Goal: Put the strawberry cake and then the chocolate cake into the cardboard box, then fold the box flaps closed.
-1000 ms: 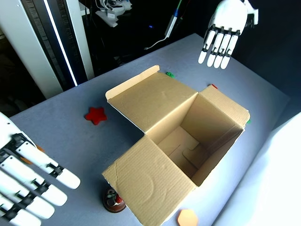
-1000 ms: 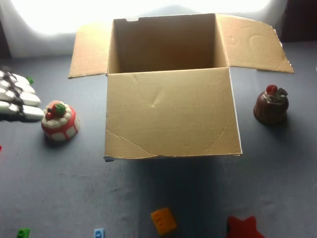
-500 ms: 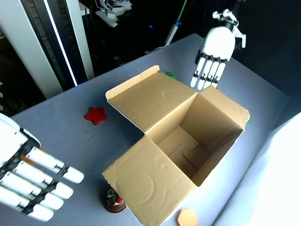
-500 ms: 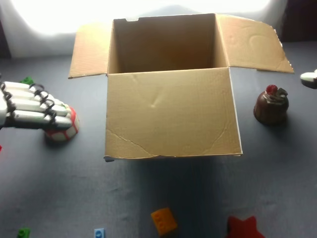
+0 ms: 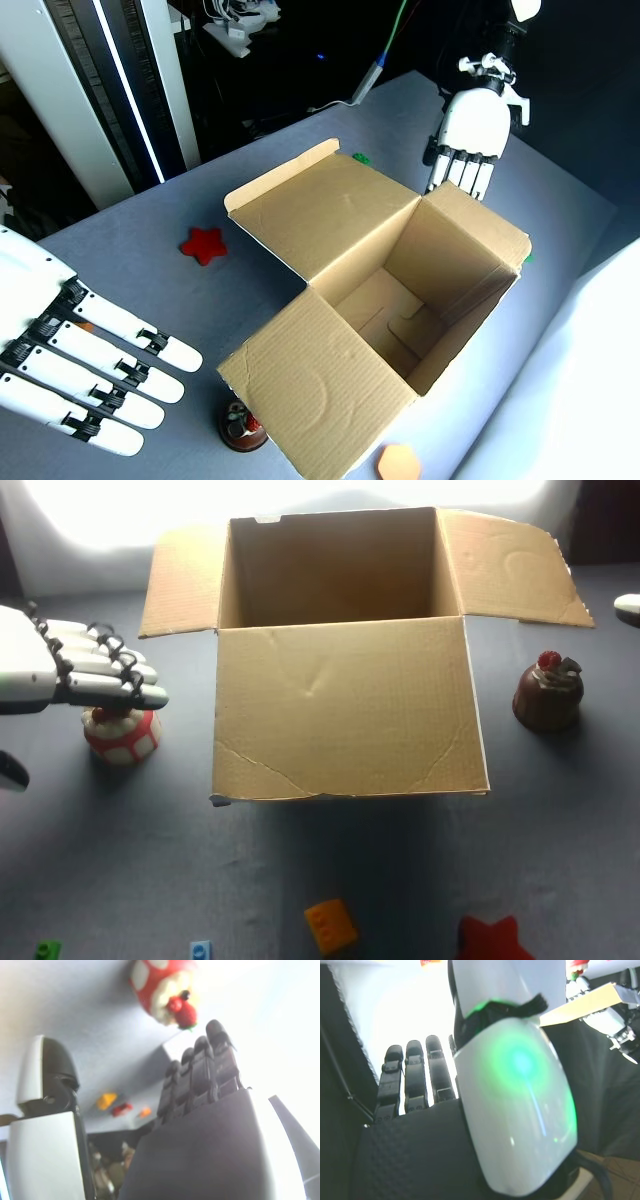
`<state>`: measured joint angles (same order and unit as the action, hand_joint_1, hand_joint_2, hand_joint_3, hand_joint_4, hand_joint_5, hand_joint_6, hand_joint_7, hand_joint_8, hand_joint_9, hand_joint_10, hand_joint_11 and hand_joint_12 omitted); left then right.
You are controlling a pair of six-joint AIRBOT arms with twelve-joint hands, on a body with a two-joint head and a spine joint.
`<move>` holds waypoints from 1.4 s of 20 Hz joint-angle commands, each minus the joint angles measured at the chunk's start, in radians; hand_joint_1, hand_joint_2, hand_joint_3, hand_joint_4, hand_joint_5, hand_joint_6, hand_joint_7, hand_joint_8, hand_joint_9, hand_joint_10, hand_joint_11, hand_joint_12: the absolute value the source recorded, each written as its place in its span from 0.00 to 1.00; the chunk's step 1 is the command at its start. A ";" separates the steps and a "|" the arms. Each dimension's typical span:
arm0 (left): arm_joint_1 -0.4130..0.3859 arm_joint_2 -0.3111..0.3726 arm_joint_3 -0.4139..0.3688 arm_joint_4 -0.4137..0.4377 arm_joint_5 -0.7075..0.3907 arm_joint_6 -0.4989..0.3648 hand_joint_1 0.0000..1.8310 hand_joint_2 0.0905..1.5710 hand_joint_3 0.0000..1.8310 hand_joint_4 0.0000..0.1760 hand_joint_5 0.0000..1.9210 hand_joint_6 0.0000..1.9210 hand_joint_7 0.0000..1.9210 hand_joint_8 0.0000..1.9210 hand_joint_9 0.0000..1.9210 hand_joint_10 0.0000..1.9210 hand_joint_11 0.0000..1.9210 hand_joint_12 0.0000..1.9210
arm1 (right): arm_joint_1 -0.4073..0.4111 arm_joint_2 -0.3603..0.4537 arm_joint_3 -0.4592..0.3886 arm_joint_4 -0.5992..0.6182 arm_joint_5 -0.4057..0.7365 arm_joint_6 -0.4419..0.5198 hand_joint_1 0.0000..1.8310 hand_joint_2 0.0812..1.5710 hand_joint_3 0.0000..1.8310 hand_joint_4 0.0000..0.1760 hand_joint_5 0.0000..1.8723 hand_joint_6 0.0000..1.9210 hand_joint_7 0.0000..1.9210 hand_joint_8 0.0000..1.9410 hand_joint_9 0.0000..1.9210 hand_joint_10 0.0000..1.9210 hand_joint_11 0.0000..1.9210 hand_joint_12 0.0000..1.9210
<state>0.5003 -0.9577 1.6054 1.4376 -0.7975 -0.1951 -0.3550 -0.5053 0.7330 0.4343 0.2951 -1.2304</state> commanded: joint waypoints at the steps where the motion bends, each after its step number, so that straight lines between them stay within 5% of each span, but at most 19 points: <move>1: -0.012 -0.006 0.014 -0.060 -0.010 0.003 0.64 0.59 0.00 0.18 0.03 0.00 0.03 0.00 0.04 0.01 0.00 0.22 | 0.005 0.013 0.003 0.001 0.117 -0.001 0.63 0.60 0.00 0.11 0.00 0.00 0.02 0.00 0.01 0.00 0.00 0.00; 3: -0.019 -0.035 0.046 -0.060 -0.007 0.003 0.65 0.58 0.00 0.21 0.03 0.00 0.02 0.00 0.03 0.00 0.00 0.19 | 0.005 0.013 0.003 0.005 0.117 -0.002 0.64 0.59 0.00 0.13 0.00 0.00 0.00 0.00 0.00 0.00 0.00 0.00; 5: -0.020 -0.067 0.084 -0.057 -0.007 0.003 0.65 0.57 0.00 0.18 0.05 0.01 0.03 0.00 0.04 0.00 0.00 0.26 | 0.005 0.013 0.003 0.005 0.117 -0.002 0.62 0.62 0.01 0.15 0.00 0.00 0.01 0.00 0.00 0.00 0.00 0.00; 7: -0.018 -0.094 0.113 -0.047 -0.008 0.003 0.65 0.58 0.00 0.19 0.03 0.00 0.01 0.00 0.03 0.00 0.00 0.18 | 0.005 0.013 0.003 0.006 0.117 -0.002 0.61 0.62 0.00 0.09 0.00 0.00 0.01 0.00 0.00 0.00 0.00 0.00; 9: -0.012 -0.125 0.148 -0.045 -0.010 0.003 0.65 0.58 0.00 0.20 0.04 0.01 0.03 0.00 0.04 0.00 0.00 0.21 | 0.005 0.013 0.003 0.006 0.117 -0.001 0.60 0.62 0.00 0.16 0.00 0.00 0.00 0.00 0.00 0.00 0.00 0.00; 14: -0.002 -0.178 0.203 -0.043 -0.014 0.000 0.67 0.59 0.00 0.29 0.05 0.00 0.03 0.00 0.05 0.00 0.00 0.20 | 0.004 0.013 0.003 0.006 0.116 -0.001 0.60 0.65 0.01 0.04 0.00 0.00 0.02 0.01 0.02 0.01 0.01 0.00; 17: 0.005 -0.215 0.246 -0.038 -0.015 -0.001 0.67 0.59 0.00 0.28 0.05 0.00 0.03 0.00 0.05 0.00 0.00 0.20 | 0.004 0.011 0.002 0.006 0.113 -0.002 0.60 0.63 0.01 0.10 0.00 0.00 0.02 0.00 0.03 0.01 0.02 0.01; 20: 0.007 -0.246 0.284 -0.032 -0.017 -0.003 0.65 0.60 0.00 0.25 0.06 0.00 0.05 0.00 0.06 0.00 0.00 0.29 | 0.003 0.009 0.001 0.006 0.110 -0.004 0.59 0.65 0.01 0.19 0.00 0.00 0.00 0.00 0.00 0.00 0.00 0.00; 26: 0.012 -0.263 0.294 -0.021 0.003 -0.002 0.66 0.60 0.00 0.26 0.06 0.00 0.08 0.00 0.11 0.01 0.00 0.41 | 0.002 0.009 -0.005 0.006 0.110 -0.018 0.59 0.65 0.01 0.06 0.00 0.00 0.01 0.00 0.02 0.01 0.01 0.01; 27: 0.013 -0.263 0.294 -0.021 0.004 -0.002 0.66 0.59 0.00 0.28 0.08 0.01 0.09 0.01 0.12 0.01 0.00 0.46 | 0.002 0.009 -0.005 0.006 0.110 -0.020 0.58 0.66 0.01 0.08 0.00 0.00 0.01 0.00 0.02 0.01 0.00 0.01; 28: 0.013 -0.263 0.294 -0.019 0.007 -0.002 0.67 0.60 0.00 0.45 0.19 0.02 0.20 0.01 0.26 0.05 0.04 0.67 | 0.002 0.009 -0.005 0.006 0.110 -0.021 0.59 0.66 0.00 0.10 0.00 0.00 0.02 0.00 0.03 0.01 0.00 0.07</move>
<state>0.5152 -1.2263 1.8931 1.4696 -0.7826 -0.2008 -0.3573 -0.5076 0.7246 0.4446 0.2981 -1.2507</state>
